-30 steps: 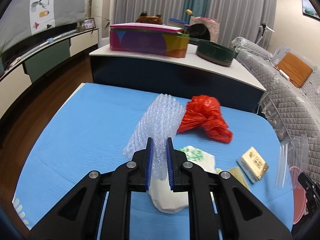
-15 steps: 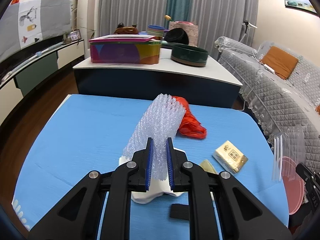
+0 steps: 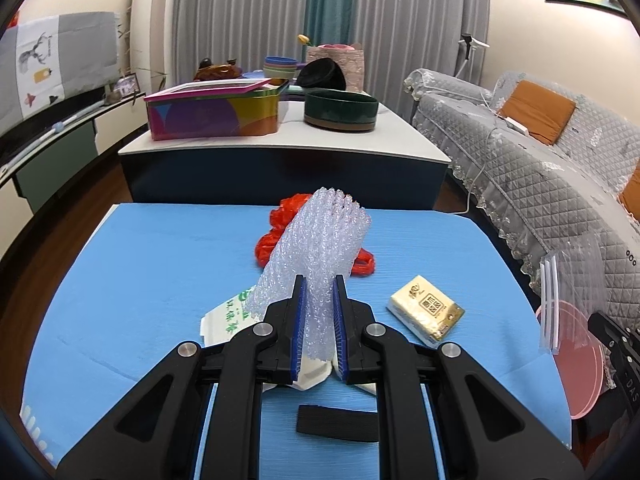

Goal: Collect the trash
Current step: 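Carry both items over the pink bin and open both tools to drop them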

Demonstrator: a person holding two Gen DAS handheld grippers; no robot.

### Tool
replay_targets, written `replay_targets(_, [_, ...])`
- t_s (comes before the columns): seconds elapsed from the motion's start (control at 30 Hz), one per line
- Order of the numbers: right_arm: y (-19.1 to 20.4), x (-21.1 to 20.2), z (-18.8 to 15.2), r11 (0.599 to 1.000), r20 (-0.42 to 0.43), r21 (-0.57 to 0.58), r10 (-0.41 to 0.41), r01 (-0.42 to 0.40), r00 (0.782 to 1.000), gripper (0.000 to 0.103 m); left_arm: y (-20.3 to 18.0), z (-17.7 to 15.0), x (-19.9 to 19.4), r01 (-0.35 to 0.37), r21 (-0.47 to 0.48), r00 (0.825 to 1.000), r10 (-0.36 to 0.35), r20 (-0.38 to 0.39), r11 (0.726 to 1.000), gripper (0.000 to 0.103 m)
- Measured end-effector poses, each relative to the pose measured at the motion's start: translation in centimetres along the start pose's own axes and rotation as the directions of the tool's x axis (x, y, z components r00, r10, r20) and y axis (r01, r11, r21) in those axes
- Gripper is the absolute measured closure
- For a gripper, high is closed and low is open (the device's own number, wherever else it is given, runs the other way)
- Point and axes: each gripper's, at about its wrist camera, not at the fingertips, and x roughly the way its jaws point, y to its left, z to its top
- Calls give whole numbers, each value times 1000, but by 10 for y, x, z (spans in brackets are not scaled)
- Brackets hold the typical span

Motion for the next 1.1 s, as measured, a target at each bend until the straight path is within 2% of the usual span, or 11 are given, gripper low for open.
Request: replay_targets(1.1, [-39,-19,2,998,34,50,-45,43,998,102,-63,-3,3,85,109,996,-85,4,990,90])
